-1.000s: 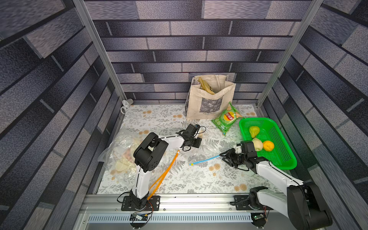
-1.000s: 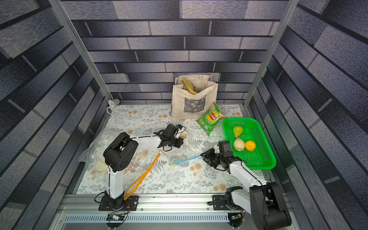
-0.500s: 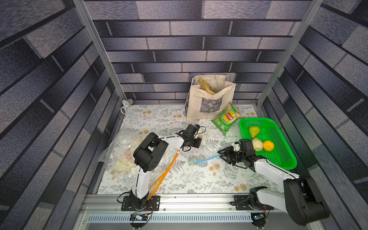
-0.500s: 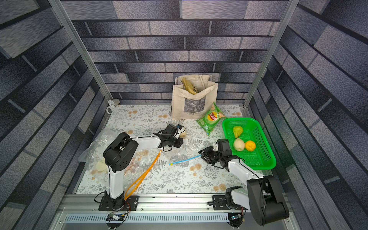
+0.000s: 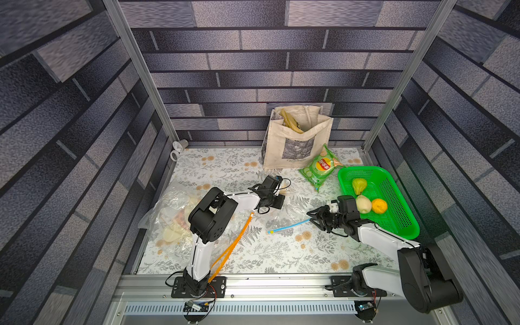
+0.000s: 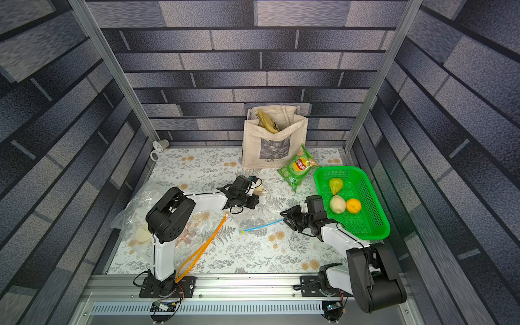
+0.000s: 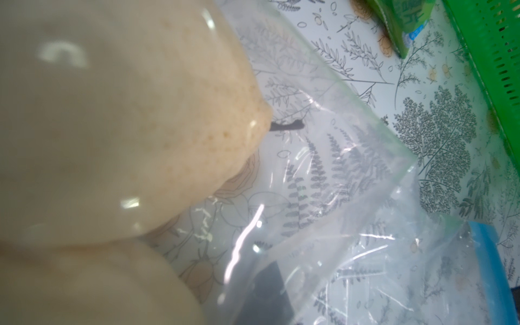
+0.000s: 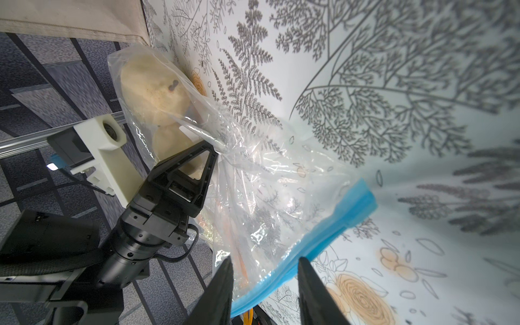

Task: Open the zip-top bag and take out the pear
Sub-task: Open the zipper of the food storage bag at the center of the board.

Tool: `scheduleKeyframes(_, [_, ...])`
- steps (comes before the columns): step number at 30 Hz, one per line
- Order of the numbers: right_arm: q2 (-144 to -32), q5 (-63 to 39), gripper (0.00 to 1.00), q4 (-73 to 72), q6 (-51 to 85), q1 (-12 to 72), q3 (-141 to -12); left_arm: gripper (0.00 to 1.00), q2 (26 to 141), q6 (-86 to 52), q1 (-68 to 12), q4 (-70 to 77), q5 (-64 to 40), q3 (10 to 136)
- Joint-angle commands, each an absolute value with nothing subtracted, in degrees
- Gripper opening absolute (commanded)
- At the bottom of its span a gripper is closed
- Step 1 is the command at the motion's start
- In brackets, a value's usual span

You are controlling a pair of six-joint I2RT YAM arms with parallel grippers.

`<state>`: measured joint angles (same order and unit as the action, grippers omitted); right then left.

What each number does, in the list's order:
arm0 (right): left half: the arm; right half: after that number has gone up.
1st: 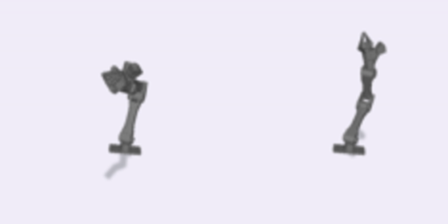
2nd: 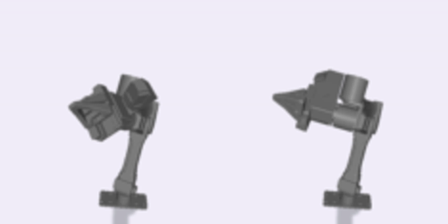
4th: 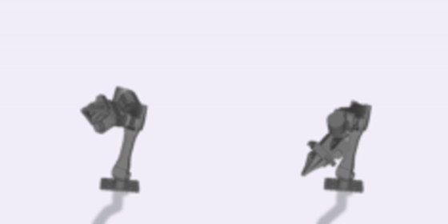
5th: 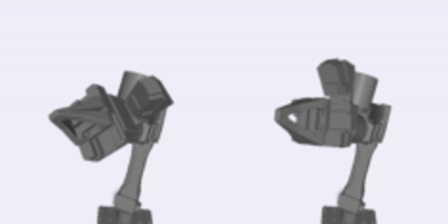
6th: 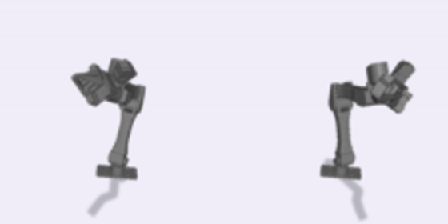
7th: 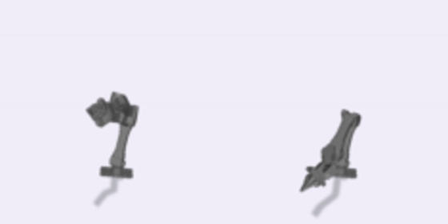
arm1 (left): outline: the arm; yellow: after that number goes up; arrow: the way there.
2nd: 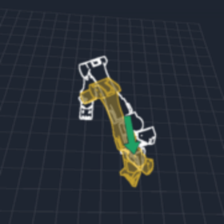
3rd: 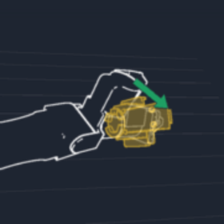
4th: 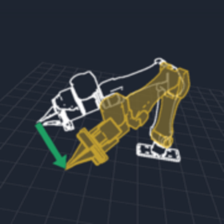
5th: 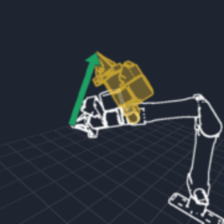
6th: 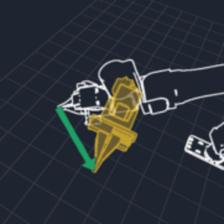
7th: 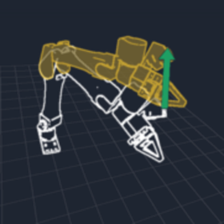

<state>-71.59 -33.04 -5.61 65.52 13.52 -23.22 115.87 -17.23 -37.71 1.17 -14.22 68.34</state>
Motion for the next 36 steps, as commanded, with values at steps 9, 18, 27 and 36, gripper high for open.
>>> scheduleKeyframes(9, [-75.15, -31.52, 0.41, -10.81, 67.34, 15.10, -23.64, 0.00, 121.75, -18.24, -36.79, -13.63, -10.54, 64.33])
scheduleKeyframes(18, [-80.65, -29.99, 0.44, -16.53, 68.99, 20.64, -26.51, 0.00, 121.85, -18.37, -36.78, -12.94, -11.29, 64.34])
scheduleKeyframes(27, [-82.74, -32.74, 0.45, -16.44, 65.79, 24.71, -35.82, 0.00, 120.72, -17.67, -36.99, -13.70, -12.23, 65.60])
scheduleKeyframes(36, [-84.25, -37.63, 0.46, -16.76, 60.64, 26.95, -40.45, 0.00, 119.01, -18.63, -36.98, -13.88, -12.26, 66.71])
